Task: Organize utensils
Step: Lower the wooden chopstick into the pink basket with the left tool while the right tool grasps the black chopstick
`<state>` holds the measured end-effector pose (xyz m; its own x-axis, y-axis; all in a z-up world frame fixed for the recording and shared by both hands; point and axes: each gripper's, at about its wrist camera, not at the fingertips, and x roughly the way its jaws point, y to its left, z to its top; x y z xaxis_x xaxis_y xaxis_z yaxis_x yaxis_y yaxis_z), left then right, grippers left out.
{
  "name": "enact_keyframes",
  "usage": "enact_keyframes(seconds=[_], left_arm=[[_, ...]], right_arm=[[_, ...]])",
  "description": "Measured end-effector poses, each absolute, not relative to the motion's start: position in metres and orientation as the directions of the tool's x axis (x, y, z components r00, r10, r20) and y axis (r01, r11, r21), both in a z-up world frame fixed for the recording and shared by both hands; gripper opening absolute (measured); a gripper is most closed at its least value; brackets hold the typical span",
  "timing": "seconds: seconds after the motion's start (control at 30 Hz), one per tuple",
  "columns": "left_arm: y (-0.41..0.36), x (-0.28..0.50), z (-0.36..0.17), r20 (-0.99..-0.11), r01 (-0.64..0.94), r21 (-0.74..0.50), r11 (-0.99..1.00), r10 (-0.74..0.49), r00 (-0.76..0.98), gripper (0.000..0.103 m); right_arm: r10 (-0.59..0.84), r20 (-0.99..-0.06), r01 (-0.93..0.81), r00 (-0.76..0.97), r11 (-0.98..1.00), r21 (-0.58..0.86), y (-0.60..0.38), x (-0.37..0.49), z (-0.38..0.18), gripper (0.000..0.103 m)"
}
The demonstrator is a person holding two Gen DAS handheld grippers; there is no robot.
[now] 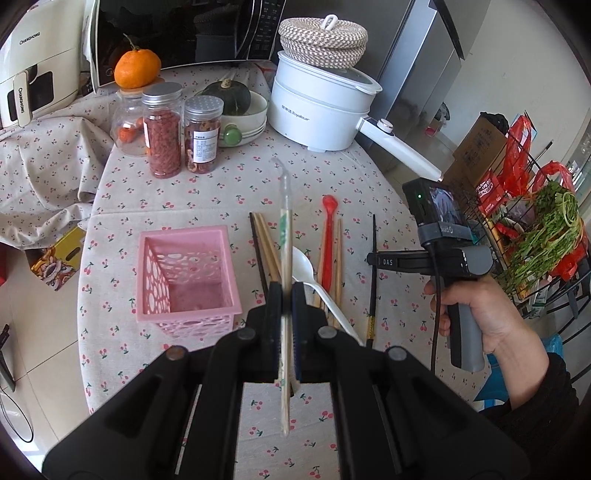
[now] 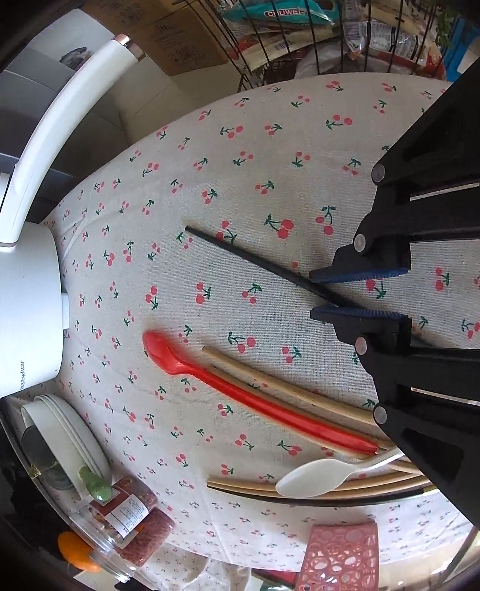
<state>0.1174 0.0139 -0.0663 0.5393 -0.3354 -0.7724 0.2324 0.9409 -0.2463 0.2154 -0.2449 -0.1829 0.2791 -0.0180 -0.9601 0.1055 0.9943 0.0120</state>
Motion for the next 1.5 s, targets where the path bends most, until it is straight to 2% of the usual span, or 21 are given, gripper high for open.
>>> enact_keyframes(seconds=[0.1, 0.27, 0.53, 0.7, 0.83, 0.93, 1.1, 1.23, 1.5], left_arm=[[0.018, 0.114, -0.061, -0.761, 0.226, -0.246, 0.943, -0.332, 0.557, 0.006], [0.027, 0.108, -0.046, -0.726, 0.212, -0.247, 0.946, -0.325, 0.606, 0.006], [0.035, 0.098, -0.017, -0.635, 0.202, -0.229, 0.952, -0.303, 0.710, 0.006], [0.048, 0.092, 0.000, -0.506, 0.197, -0.251, 0.948, -0.302, 0.808, 0.006], [0.061, 0.089, 0.011, -0.375, 0.155, -0.211, 0.965, -0.226, 0.899, 0.006], [0.069, 0.094, 0.008, -0.320, 0.123, -0.203, 0.971, -0.185, 0.929, 0.006], [0.082, 0.117, -0.020, -0.339, 0.051, -0.217, 0.975, -0.125, 0.932, 0.006], [0.090, 0.131, -0.037, -0.383, 0.020, -0.269, 0.963, -0.126, 0.915, 0.006], [0.087, 0.143, -0.050, -0.409, 0.009, -0.272, 0.962, -0.124, 0.904, 0.006]], right_arm=[[0.034, -0.956, 0.105, 0.290, 0.992, 0.067, -0.254, 0.209, -0.182, 0.006], [0.128, -0.926, 0.101, 0.354, 0.980, 0.174, -0.271, 0.193, -0.160, 0.006], [0.231, -0.796, -0.001, 0.560, 0.961, 0.278, -0.260, 0.147, -0.082, 0.006], [0.268, -0.701, -0.077, 0.661, 0.954, 0.291, -0.245, 0.126, -0.044, 0.006], [0.286, -0.635, -0.133, 0.717, 0.951, 0.278, -0.228, 0.120, -0.024, 0.006], [0.297, -0.603, -0.166, 0.740, 0.950, 0.263, -0.217, 0.118, -0.012, 0.006], [0.322, -0.637, -0.210, 0.700, 0.946, 0.248, -0.200, 0.115, -0.005, 0.006], [0.334, -0.665, -0.236, 0.668, 0.943, 0.237, -0.190, 0.108, -0.005, 0.006], [0.361, -0.643, -0.274, 0.676, 0.932, 0.235, -0.183, 0.098, 0.005, 0.006]])
